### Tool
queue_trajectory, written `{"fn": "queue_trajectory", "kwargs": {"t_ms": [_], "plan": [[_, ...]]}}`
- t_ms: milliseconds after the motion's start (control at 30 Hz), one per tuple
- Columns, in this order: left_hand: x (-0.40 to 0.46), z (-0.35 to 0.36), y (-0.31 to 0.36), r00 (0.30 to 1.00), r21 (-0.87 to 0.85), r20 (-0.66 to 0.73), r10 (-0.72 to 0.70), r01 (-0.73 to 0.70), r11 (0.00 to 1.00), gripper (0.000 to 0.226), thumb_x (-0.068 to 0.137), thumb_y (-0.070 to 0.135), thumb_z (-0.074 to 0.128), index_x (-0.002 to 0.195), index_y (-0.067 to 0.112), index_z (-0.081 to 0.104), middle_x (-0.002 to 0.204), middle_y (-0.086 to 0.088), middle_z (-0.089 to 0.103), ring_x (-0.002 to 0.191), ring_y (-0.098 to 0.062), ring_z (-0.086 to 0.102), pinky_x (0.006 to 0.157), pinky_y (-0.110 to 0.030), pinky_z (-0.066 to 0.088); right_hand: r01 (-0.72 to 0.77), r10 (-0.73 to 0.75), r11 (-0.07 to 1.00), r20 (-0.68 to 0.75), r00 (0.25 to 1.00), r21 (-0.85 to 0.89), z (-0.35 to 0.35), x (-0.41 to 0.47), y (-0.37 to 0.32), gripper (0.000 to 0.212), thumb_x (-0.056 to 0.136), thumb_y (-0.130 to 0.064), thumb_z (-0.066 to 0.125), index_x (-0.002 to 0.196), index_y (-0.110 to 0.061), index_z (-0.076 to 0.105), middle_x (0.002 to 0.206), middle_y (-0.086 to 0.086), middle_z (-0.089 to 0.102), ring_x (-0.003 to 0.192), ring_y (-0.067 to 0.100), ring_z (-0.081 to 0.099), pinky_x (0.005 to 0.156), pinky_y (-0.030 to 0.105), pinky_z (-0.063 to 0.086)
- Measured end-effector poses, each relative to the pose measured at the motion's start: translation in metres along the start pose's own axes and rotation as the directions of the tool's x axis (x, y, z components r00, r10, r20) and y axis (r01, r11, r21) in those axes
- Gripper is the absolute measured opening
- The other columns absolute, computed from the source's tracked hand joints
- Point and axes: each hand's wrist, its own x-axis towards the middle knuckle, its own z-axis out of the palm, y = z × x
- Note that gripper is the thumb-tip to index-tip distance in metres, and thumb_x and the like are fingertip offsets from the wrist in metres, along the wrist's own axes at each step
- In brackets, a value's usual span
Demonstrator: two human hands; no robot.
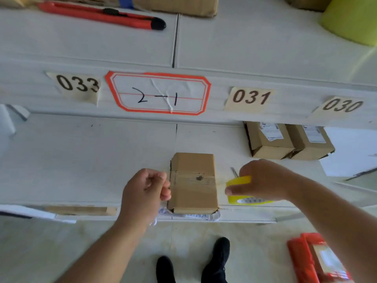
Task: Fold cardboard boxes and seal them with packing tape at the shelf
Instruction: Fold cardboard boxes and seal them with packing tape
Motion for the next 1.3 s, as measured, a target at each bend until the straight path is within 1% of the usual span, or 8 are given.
{"fn": "queue_trajectory", "kwargs": {"t_ms": [133,267,400,533,633,800,1133,1300], "plan": [[0.046,0.006,-0.034,0.974,-0.052,0.005,-0.226,0.226,0.973,0.016,0.103,0.015,0.062,0.095,0.001,0.065,0.085,-0.017,0.074,0.065,-0.017,0.069,0.065,-0.036,0.064,-0.038,0.032,0.992,-0.053,0.998,-0.117,-0.006,0.046,0.034,0.076,0.072,-0.094,0.047,0.072,-0.021,0.065,0.078,-0.002,0.062,0.075,0.013,0.059,0.064,0.033,0.044],[0.073,0.027,-0.062,0.940,-0.043,0.022,-0.341,0.342,0.939,0.016,0.105,0.021,0.059,0.101,0.006,0.063,0.098,-0.016,0.075,0.081,-0.021,0.073,0.075,-0.044,0.065,-0.042,0.036,0.974,-0.030,0.999,-0.222,0.013,0.086,0.042,0.074,0.081,-0.092,0.042,0.070,-0.021,0.061,0.077,-0.006,0.059,0.072,0.010,0.055,0.063,0.033,0.040],[0.090,0.034,-0.077,0.908,-0.064,0.017,-0.420,0.420,0.905,0.017,0.106,0.023,0.055,0.102,0.008,0.062,0.104,-0.015,0.073,0.087,-0.023,0.073,0.076,-0.045,0.064,-0.065,0.064,0.969,-0.013,0.998,-0.238,0.029,0.109,0.047,0.077,0.079,-0.093,0.042,0.073,-0.020,0.067,0.081,-0.004,0.065,0.076,0.013,0.062,0.068,0.033,0.050],[0.098,0.034,-0.086,0.887,-0.052,0.013,-0.461,0.461,0.886,0.017,0.107,0.022,0.052,0.113,0.009,0.060,0.108,-0.014,0.071,0.087,-0.022,0.072,0.064,-0.037,0.064,-0.076,0.076,0.972,-0.005,0.997,-0.221,0.036,0.119,0.043,0.075,0.082,-0.089,0.047,0.072,-0.017,0.067,0.078,-0.002,0.066,0.073,0.014,0.063,0.064,0.030,0.046],[0.100,0.035,-0.093,0.877,-0.021,0.012,-0.480,0.481,0.877,0.017,0.107,0.022,0.051,0.108,0.008,0.060,0.107,-0.012,0.072,0.092,-0.025,0.075,0.059,-0.034,0.060,-0.096,0.103,0.970,0.020,0.994,-0.221,0.042,0.123,0.043,0.071,0.081,-0.088,0.048,0.076,-0.020,0.066,0.081,-0.005,0.065,0.075,0.012,0.062,0.062,0.029,0.042],[0.103,0.036,-0.103,0.869,0.005,0.017,-0.494,0.494,0.870,0.018,0.107,0.022,0.051,0.106,0.007,0.061,0.108,-0.015,0.071,0.092,-0.028,0.075,0.072,-0.042,0.063,-0.116,0.126,0.973,0.036,0.991,-0.202,0.053,0.132,0.047,0.076,0.073,-0.095,0.044,0.101,-0.029,0.068,0.099,-0.011,0.064,0.093,0.016,0.061,0.070,0.032,0.044],[0.107,0.041,-0.109,0.869,0.069,0.000,-0.495,0.494,0.867,0.023,0.107,0.021,0.050,0.100,0.004,0.064,0.101,-0.014,0.072,0.086,-0.027,0.075,0.067,-0.038,0.062,-0.146,0.156,0.972,0.041,0.987,-0.186,0.070,0.140,0.049,0.075,0.077,-0.092,0.046,0.106,-0.027,0.069,0.097,-0.009,0.065,0.095,0.016,0.062,0.078,0.034,0.050],[0.106,0.049,-0.125,0.880,0.206,-0.048,-0.473,0.472,0.857,0.029,0.104,0.028,0.052,0.096,0.005,0.068,0.095,-0.015,0.075,0.086,-0.031,0.073,0.077,-0.049,0.062,-0.168,0.185,0.966,0.068,0.980,-0.196,0.082,0.140,0.046,0.067,0.082,-0.089,0.047,0.104,-0.028,0.064,0.093,-0.011,0.060,0.095,0.017,0.061,0.080,0.035,0.050]]}}
